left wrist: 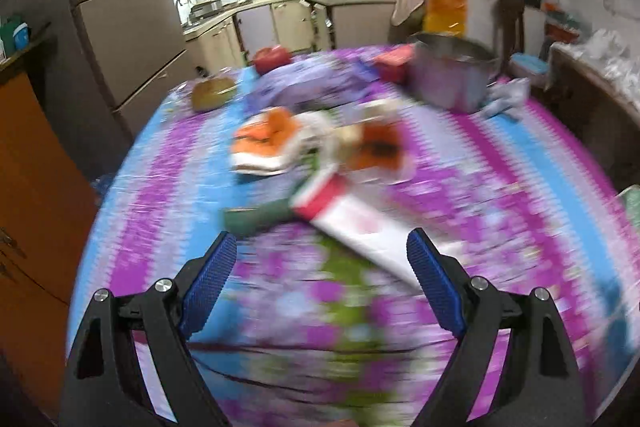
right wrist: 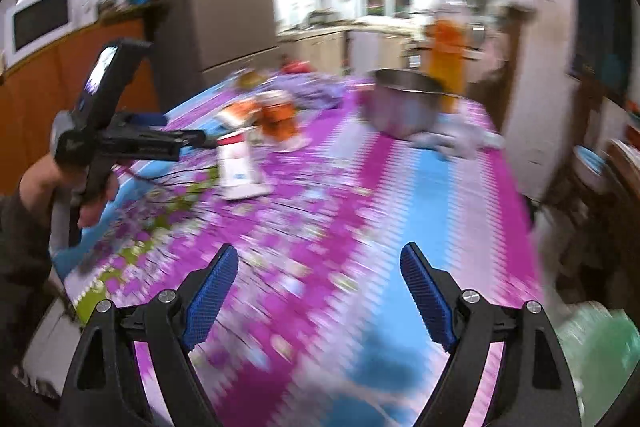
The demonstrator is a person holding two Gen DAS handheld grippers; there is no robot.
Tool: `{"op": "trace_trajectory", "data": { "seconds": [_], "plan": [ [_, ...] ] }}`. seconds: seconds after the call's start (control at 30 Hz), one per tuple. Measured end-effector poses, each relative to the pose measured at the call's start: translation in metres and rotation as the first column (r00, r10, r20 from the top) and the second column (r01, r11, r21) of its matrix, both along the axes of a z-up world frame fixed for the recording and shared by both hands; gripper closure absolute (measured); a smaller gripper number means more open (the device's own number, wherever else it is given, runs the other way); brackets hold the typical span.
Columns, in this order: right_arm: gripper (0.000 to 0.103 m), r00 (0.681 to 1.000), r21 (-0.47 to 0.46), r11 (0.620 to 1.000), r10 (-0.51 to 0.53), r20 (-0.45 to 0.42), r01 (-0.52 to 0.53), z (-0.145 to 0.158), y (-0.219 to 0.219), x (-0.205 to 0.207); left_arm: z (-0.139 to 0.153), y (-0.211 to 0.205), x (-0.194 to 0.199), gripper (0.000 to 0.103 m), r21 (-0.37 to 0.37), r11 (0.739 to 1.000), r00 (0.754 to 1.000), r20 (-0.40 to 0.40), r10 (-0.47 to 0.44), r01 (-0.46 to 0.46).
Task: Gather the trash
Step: 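Move both tools back over the table toward the remaining items, then grasp the white medicine box with the right gripper while the left grasps the green scrubber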
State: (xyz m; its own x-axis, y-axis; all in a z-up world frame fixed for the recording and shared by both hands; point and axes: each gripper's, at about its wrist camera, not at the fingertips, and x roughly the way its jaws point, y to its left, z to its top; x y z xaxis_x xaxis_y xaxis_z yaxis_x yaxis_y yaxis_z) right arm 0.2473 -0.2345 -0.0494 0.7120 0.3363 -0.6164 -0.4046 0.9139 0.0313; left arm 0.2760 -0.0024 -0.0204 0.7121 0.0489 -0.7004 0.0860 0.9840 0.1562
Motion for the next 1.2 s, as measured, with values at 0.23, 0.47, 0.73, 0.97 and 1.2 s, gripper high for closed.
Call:
{"op": "trace_trajectory", "data": {
  "seconds": [0.23,0.47,0.73,0.97,1.2],
  "plan": [
    [0.02,0.98,-0.075,0.979,0.181,-0.087,-0.187,-0.02,0.11,0.074,-0.027,0.05,0.027,0.019,0.091,0.98,0.983,-0.065,-0.172,0.177],
    [0.02,0.968,-0.128,0.966,0.206,-0.146,-0.225,-0.04,0.157,0.131,-0.028,0.065,0.047,0.02,0.106,0.949,0.955,-0.065,-0.29,0.296],
    [0.039,0.964,-0.171,0.962,0.178,-0.198,-0.212,-0.062,0.175,0.164,-0.038,0.048,0.069,0.02,0.097,0.884,0.888,-0.1,-0.448,0.457],
    [0.057,0.973,-0.155,0.974,0.138,-0.187,-0.168,-0.062,0.153,0.152,-0.048,0.04,0.078,0.02,0.074,0.841,0.842,-0.118,-0.526,0.536],
    [0.057,0.974,-0.084,0.991,0.085,-0.208,-0.104,-0.065,0.116,0.118,-0.056,0.032,0.085,0.024,0.061,0.831,0.83,-0.123,-0.544,0.553]
  ]
}}
